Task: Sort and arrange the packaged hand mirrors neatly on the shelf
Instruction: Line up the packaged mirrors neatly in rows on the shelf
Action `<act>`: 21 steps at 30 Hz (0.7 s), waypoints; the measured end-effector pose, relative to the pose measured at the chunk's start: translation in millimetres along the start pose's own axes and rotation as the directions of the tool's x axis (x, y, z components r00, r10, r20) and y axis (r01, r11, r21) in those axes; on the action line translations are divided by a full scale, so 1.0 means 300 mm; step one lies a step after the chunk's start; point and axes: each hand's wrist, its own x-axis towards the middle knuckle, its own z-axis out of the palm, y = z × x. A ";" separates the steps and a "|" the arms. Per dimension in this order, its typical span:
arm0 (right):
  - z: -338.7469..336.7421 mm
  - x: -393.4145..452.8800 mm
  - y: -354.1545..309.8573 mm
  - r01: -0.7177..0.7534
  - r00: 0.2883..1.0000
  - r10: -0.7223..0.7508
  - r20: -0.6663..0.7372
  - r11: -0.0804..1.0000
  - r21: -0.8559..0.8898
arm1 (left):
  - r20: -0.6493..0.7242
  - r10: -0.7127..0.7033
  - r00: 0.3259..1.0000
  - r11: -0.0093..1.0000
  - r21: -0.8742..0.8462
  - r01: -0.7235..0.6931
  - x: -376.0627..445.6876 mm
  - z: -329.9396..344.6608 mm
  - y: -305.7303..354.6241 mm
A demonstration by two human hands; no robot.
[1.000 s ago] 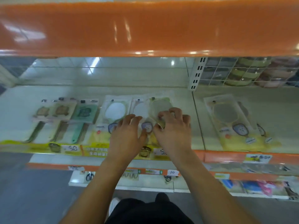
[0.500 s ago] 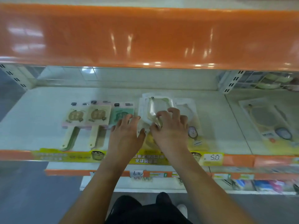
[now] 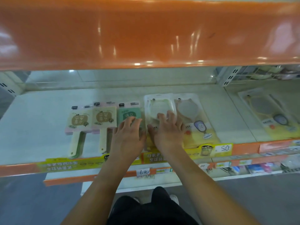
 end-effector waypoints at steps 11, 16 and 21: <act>-0.079 0.015 0.153 0.004 0.999 0.000 -0.049 0.997 0.079 | -0.033 0.079 0.996 0.996 -0.027 -0.080 0.037 0.046 0.126; -0.101 0.026 0.269 -0.055 0.997 0.057 -0.057 0.998 0.029 | 0.057 0.099 0.993 0.994 -0.045 -0.096 0.054 0.093 0.207; -0.121 0.031 0.332 -0.090 0.994 0.091 0.060 0.996 -0.018 | 0.147 0.116 0.982 0.993 -0.004 -0.117 0.068 0.130 0.261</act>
